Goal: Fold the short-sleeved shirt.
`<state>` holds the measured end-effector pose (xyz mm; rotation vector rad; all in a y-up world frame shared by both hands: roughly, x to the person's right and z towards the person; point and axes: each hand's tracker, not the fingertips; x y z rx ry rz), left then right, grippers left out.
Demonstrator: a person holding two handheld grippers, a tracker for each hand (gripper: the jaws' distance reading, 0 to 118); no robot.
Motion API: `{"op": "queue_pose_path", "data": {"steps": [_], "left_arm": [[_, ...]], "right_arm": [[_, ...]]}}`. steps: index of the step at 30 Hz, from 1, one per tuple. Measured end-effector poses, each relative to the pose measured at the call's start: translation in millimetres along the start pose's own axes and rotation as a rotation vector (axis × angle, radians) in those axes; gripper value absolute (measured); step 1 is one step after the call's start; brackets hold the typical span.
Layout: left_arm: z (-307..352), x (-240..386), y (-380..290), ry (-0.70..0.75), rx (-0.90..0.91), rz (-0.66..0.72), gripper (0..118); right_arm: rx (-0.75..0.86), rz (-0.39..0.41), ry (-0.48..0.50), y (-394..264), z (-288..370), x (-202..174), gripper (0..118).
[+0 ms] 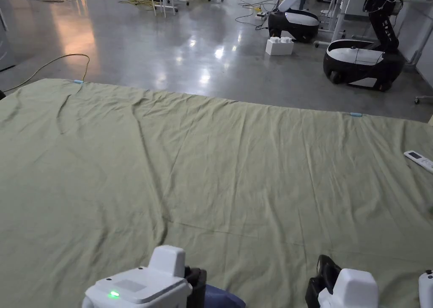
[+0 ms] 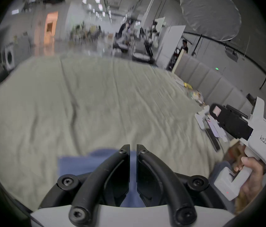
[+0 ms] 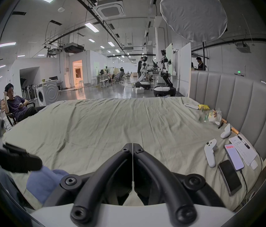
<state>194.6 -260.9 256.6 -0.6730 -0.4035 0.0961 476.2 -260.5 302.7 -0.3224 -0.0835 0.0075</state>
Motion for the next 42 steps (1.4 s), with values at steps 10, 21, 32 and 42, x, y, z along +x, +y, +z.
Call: {"op": "queue_pose_path", "data": {"steps": [10, 21, 32, 42], "left_arm": [[44.3, -36.3, 32.1, 0.299, 0.395, -0.13, 7], [57.0, -64.5, 39.5, 0.444, 0.469, -0.134, 7], [69.5, -96.8, 28.8, 0.487, 0.44, -0.082, 7], [66.5, -122.2, -21.2, 0.431, 0.27, 0.019, 7]], "right_arm": [[0.145, 0.009, -0.042, 41.6, -0.5, -13.0, 1], [0.208, 0.036, -0.074, 61.4, -0.2, -7.3, 1], [0.167, 0.024, -0.083, 53.2, 11.1, -8.8, 1], [-0.078, 0.074, 0.215, -25.9, 20.0, -112.1, 1]]}}
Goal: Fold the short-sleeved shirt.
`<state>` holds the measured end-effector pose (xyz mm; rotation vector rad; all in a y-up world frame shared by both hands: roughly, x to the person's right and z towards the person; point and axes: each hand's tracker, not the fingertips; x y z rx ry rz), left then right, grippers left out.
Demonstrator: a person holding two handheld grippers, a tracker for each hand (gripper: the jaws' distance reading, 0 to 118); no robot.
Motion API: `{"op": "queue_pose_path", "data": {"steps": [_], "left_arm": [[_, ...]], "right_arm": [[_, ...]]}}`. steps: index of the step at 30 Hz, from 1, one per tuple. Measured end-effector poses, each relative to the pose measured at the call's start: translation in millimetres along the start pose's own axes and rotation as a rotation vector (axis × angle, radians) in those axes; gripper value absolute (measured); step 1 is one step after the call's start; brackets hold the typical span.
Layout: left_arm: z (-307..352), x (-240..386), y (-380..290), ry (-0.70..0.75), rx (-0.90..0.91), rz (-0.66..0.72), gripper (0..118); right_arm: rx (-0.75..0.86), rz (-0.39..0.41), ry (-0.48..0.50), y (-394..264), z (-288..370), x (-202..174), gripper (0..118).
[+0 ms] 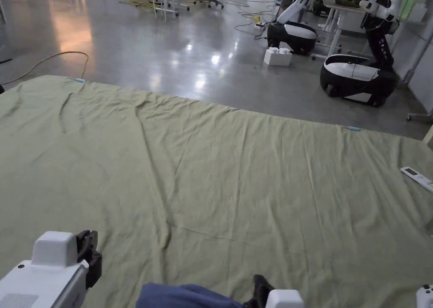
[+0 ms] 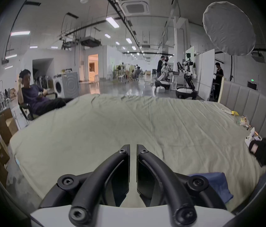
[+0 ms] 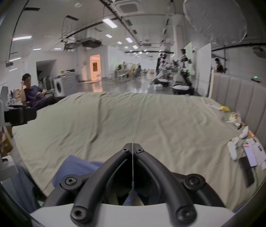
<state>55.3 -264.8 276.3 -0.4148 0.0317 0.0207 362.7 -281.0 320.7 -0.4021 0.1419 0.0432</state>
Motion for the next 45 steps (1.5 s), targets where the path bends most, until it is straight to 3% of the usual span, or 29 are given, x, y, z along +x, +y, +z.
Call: {"op": "queue_pose_path", "data": {"steps": [2, 6, 9, 12, 13, 14, 17, 26, 39, 41, 45], "left_arm": [[1.4, -4.3, -10.4, -0.008, -0.027, 0.014, 7], [3.0, -13.2, -31.1, -0.039, -0.099, 0.098, 7], [2.3, -16.8, -42.2, -0.062, -0.144, 0.125, 8], [-2.8, -19.9, -50.5, -0.11, -0.203, 0.166, 9], [-4.9, -20.9, -52.4, -0.128, -0.22, 0.183, 12], [-7.1, -21.5, -53.9, -0.147, -0.235, 0.196, 22], [-16.0, -22.2, -56.1, -0.228, -0.293, 0.243, 68], [-59.4, -23.5, -65.0, -0.473, -0.465, 0.364, 87], [-132.3, 6.5, -91.1, -0.825, -0.777, 0.569, 88], [-139.3, 16.0, -97.5, -0.83, -0.805, 0.565, 83], [-145.9, 10.9, -104.3, -0.805, -0.78, 0.598, 62]], "right_arm": [[-0.048, -0.061, 0.057, -16.7, -10.6, -13.4, 1], [-0.098, -0.004, 0.052, -43.3, -29.6, -36.4, 1], [-0.131, 0.053, -0.002, -63.6, -43.3, -43.9, 1], [-0.167, -0.004, -0.07, -81.3, -48.9, -39.1, 1], [-0.161, 0.001, -0.077, -86.5, -50.6, -37.3, 1], [-0.157, 0.004, -0.088, -91.6, -50.3, -33.9, 1], [-0.145, 0.045, -0.103, -94.2, -52.3, -30.4, 1], [-0.132, 0.077, -0.124, -98.4, -58.5, -24.8, 1], [-0.132, 0.051, -0.119, -103.1, -58.2, -18.4, 1], [-0.132, 0.05, -0.115, -103.1, -58.1, -17.7, 1], [-0.136, 0.037, -0.11, -103.3, -57.9, -13.9, 1]]}}
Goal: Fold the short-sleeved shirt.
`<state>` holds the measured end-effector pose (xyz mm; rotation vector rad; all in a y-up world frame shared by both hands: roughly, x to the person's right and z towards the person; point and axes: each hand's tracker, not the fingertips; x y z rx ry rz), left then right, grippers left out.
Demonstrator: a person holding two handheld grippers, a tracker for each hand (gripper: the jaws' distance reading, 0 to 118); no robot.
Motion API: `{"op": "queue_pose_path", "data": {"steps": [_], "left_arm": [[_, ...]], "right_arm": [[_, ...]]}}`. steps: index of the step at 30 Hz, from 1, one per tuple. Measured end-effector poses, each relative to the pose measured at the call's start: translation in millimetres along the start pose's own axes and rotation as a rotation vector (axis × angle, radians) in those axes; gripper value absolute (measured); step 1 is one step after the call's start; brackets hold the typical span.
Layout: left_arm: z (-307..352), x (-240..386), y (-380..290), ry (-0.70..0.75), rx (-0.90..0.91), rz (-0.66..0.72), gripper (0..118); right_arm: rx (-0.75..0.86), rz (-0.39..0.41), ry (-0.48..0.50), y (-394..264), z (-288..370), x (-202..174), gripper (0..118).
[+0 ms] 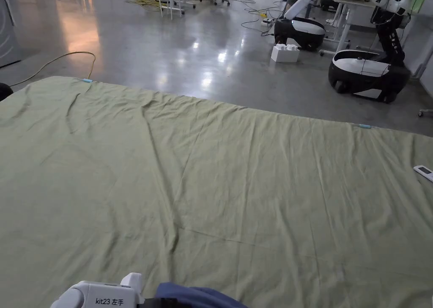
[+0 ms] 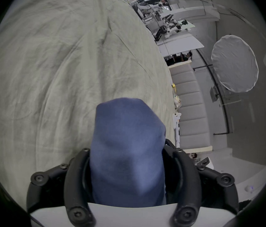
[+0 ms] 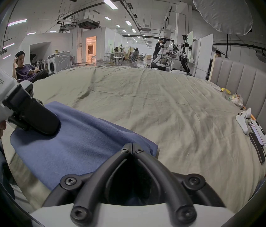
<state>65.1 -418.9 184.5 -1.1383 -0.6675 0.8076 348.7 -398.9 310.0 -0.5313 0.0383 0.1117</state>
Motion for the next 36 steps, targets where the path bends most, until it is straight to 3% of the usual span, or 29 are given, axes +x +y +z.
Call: {"op": "queue_pose_path", "data": {"steps": [3, 7, 17, 21, 27, 36], "left_arm": [[5.3, -0.8, -3.5, 0.002, -0.001, 0.001, 47], [9.0, 1.0, -9.1, -0.003, 0.013, -0.003, 38], [16.6, 7.1, -5.9, -0.022, 0.02, -0.007, 34], [31.6, 14.5, -1.0, -0.055, 0.032, -0.015, 34], [89.2, 15.4, 18.0, -0.05, 0.084, -0.032, 34], [208.4, -9.0, 66.6, 0.134, 0.175, -0.093, 34]], "right_arm": [[0.0, 0.0, 0.01, 0.9, 0.6, 0.2, 1], [0.002, -0.031, 0.009, 7.4, 3.4, 1.1, 1], [-0.01, 0.009, -0.005, 11.5, -5.2, 4.4, 1], [0.012, -0.053, 0.03, 25.1, 5.6, 13.7, 1], [0.097, -0.001, -0.044, 65.2, 5.3, 46.5, 1], [0.267, -0.066, -0.117, 161.9, 13.0, 96.2, 1]]}}
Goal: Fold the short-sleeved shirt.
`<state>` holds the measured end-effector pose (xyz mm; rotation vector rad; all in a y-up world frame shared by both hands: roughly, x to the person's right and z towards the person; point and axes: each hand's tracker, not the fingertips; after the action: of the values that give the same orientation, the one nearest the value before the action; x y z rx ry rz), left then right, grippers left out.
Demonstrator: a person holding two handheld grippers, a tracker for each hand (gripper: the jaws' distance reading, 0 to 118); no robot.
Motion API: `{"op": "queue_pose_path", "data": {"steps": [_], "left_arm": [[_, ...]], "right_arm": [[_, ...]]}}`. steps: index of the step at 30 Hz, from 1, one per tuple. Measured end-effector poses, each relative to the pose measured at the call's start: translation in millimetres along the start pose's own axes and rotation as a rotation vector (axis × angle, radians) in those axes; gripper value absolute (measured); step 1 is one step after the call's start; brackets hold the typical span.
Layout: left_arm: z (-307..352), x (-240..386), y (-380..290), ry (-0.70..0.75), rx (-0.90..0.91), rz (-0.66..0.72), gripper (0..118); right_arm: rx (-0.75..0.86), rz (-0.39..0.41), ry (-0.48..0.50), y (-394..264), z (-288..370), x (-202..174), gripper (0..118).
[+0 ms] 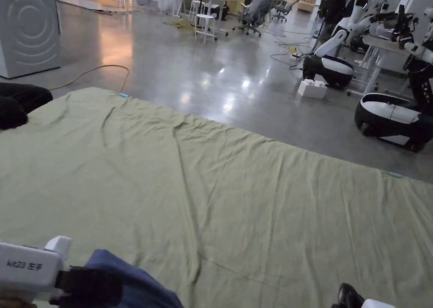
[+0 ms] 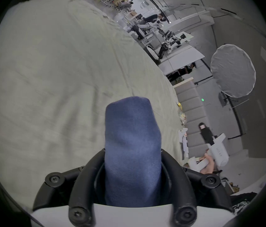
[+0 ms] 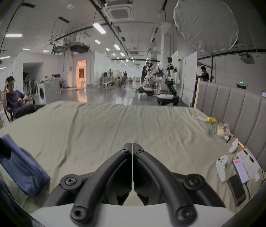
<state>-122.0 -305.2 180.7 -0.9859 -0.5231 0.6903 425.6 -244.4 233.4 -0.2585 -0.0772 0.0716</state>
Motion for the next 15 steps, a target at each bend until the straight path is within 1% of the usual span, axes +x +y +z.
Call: {"op": "queue_pose_path", "data": {"steps": [4, 6, 10, 12, 15], "left_arm": [[47.5, -23.4, 31.6, 0.06, 0.007, 0.012, 34], [70.4, -32.2, 46.5, 0.097, 0.02, 0.002, 34], [106.5, -43.3, 74.9, 0.251, 0.008, -0.01, 34], [123.0, -46.4, 85.2, 0.326, 0.006, -0.014, 34], [144.4, -48.8, 96.0, 0.438, 0.003, -0.019, 34]], "right_arm": [[0.071, -0.02, -0.02, 33.9, -0.9, 10.1, 1], [0.088, -0.003, -0.032, 41.3, -1.9, 12.4, 1], [0.092, -0.012, -0.037, 44.9, -0.9, 17.1, 1], [0.091, -0.034, -0.037, 43.2, 1.8, 19.5, 1], [0.083, -0.026, -0.047, 40.1, 3.2, 19.4, 1]]}}
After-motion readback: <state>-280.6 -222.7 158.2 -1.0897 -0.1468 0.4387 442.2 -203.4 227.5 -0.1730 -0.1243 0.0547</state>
